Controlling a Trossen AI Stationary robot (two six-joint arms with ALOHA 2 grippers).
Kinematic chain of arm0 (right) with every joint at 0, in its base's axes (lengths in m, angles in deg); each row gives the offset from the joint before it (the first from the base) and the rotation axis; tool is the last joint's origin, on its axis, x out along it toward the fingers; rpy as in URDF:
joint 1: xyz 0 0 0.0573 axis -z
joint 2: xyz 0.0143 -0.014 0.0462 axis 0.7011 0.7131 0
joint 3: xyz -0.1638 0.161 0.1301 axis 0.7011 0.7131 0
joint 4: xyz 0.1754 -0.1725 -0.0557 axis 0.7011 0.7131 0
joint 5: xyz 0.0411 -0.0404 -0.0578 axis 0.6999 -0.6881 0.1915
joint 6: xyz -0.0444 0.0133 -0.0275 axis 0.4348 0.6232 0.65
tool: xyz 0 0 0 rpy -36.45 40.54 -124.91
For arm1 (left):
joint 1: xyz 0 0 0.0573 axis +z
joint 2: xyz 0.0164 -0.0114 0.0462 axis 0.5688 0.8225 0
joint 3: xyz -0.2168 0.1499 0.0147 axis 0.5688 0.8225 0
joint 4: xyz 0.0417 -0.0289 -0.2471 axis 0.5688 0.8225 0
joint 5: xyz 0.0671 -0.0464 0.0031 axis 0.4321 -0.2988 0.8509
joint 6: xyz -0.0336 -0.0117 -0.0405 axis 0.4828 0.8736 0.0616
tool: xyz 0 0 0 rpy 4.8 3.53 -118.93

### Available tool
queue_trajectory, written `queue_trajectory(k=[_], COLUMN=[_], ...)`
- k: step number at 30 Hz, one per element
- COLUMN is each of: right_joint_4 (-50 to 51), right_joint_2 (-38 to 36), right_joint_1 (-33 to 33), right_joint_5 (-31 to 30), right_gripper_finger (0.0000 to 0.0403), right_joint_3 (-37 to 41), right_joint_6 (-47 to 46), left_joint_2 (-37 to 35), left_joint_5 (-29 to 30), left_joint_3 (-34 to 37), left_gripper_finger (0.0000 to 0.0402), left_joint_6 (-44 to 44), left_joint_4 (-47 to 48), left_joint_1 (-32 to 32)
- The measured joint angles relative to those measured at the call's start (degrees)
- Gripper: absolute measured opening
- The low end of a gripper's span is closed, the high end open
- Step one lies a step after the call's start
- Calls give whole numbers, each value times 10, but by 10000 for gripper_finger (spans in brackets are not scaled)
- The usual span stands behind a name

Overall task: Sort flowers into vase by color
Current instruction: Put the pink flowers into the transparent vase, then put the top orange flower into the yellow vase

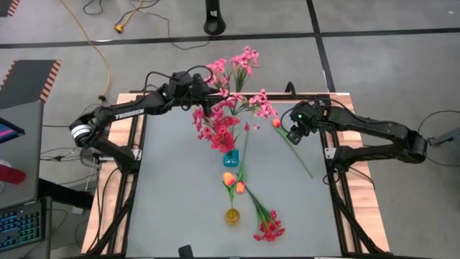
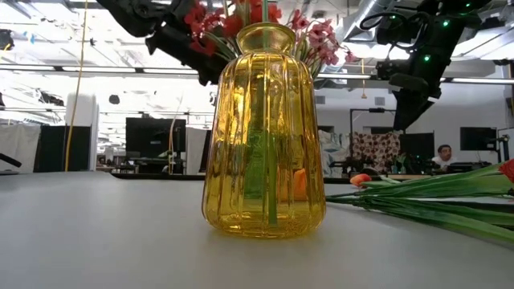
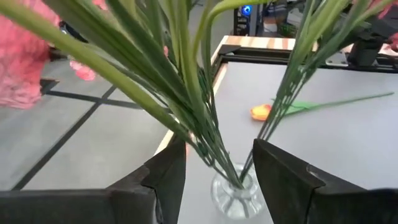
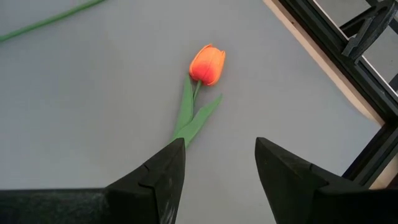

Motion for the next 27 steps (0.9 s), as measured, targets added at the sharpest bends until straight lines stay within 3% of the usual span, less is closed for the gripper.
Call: queue_trajectory(k=[27], right_joint_4=[0], right_joint_2=[0], right_joint_1=[0], right_joint_5=[0], right_gripper_finger=[221], right_joint_3=[0], right_joint_6=[0], left_joint_2=[-170], left_joint_5=[55], left_joint_3=[0], left_gripper_finger=[174], left_joint_6=[-40], left_joint_4=[236], left_joint_1=[0])
